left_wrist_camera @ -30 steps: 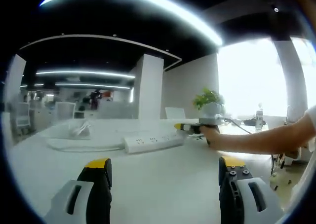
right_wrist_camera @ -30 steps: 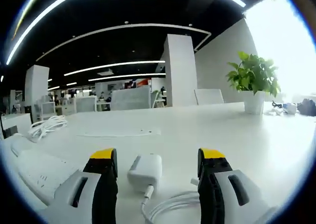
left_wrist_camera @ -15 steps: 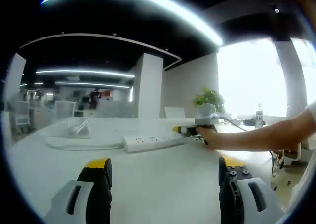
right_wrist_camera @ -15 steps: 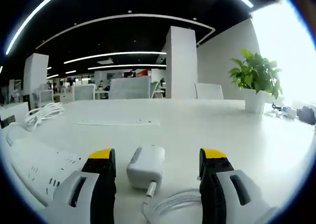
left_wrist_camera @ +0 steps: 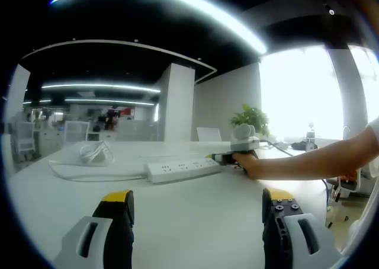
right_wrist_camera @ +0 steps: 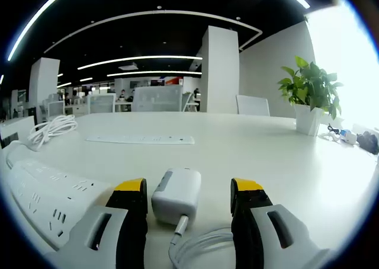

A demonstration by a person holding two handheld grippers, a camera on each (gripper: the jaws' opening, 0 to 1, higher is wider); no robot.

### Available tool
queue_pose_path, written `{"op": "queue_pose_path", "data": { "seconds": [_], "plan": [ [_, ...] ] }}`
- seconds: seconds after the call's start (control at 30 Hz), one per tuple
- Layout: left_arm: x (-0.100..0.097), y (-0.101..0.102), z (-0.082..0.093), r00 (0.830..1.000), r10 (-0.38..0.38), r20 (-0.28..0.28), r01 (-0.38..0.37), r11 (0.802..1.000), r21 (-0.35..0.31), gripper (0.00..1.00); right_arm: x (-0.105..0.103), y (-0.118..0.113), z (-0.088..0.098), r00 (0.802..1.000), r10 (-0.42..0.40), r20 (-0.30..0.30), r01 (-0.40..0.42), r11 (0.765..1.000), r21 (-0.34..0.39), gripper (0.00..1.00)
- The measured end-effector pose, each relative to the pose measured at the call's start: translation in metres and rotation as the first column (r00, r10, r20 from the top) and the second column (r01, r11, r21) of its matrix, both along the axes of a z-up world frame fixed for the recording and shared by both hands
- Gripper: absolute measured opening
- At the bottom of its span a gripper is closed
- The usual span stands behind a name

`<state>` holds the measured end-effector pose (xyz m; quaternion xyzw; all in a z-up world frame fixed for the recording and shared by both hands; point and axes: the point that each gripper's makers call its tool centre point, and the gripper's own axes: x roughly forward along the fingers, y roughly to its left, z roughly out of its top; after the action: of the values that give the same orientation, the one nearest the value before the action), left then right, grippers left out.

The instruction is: Straighten the power strip on the desk, plug the charger into it

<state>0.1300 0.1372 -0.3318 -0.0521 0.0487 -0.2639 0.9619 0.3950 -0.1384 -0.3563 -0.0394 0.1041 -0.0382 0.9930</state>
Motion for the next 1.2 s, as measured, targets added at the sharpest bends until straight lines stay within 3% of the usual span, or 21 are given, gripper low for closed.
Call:
{"op": "queue_pose_path", "data": {
  "seconds": [0.17,0.27,0.47,0.57,1.2],
  "plan": [
    [0.001,-0.001,0.000,1.000,-0.001,-0.001,0.001,1.000,0.001,0.92,0.000,0.005,-0.005,0.999,0.025,-0.026,-0.025,1.000,-0.001,0.54],
    [0.000,-0.001,0.000,1.000,0.000,0.000,0.000,1.000,0.003,0.92,-0.001,0.006,-0.005,0.999,0.031,-0.031,-0.032,0.999,-0.027,0.43],
    [-0.001,0.001,-0.001,1.000,0.006,-0.003,-0.006,1.000,0.006,0.92,0.000,0.005,-0.007,0.999,0.038,-0.039,-0.039,0.999,-0.018,0.41],
    [-0.001,0.001,-0.001,1.000,0.008,-0.003,-0.008,1.000,0.007,0.92,-0.005,0.009,-0.010,0.997,0.056,-0.049,-0.057,0.998,-0.016,0.32],
    [-0.003,0.006,0.001,1.000,0.023,0.000,-0.023,1.000,0.009,0.92,-0.018,0.010,-0.010,0.991,0.123,-0.059,-0.117,0.988,0.098,0.27]
  ]
}}
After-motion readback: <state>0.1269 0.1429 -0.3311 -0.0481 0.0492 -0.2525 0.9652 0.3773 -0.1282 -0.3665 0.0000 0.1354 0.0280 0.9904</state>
